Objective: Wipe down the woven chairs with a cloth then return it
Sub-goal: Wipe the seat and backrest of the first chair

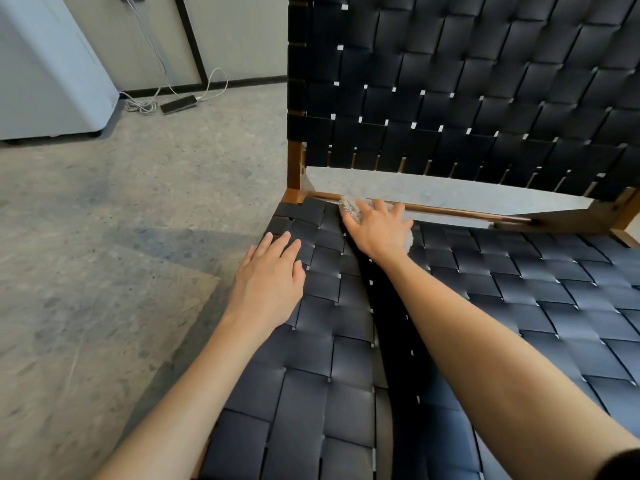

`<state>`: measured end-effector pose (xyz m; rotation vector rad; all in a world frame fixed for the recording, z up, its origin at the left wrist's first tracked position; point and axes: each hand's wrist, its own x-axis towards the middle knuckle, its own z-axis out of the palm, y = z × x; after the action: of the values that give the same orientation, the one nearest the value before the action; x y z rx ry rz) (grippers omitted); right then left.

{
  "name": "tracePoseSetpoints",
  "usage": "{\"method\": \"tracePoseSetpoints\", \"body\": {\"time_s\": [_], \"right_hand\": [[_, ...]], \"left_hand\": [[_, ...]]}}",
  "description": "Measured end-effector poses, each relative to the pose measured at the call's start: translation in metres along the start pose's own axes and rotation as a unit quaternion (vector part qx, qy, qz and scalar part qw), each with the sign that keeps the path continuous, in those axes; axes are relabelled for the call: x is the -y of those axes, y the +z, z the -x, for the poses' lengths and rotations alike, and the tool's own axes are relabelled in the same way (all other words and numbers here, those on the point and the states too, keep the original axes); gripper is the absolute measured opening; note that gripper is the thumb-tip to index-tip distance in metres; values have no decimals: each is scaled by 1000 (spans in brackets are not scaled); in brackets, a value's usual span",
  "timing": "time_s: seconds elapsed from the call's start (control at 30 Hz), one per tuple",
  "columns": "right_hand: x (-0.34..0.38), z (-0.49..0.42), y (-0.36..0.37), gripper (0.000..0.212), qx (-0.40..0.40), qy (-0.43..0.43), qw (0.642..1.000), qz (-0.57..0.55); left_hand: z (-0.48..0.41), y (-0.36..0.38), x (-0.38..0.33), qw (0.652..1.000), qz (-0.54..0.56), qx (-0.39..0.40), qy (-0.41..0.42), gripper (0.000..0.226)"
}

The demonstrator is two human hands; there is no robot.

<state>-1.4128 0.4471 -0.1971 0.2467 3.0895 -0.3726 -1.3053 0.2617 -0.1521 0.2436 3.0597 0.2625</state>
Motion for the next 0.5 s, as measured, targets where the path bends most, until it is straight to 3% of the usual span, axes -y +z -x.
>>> {"method": "tracePoseSetpoints", "body": {"time_s": [0.5], "right_hand": [[5,174,-39,36,31,-87,995,-39]], "left_hand": [[48,-11,-14,998,-42,48,-15,51]]}}
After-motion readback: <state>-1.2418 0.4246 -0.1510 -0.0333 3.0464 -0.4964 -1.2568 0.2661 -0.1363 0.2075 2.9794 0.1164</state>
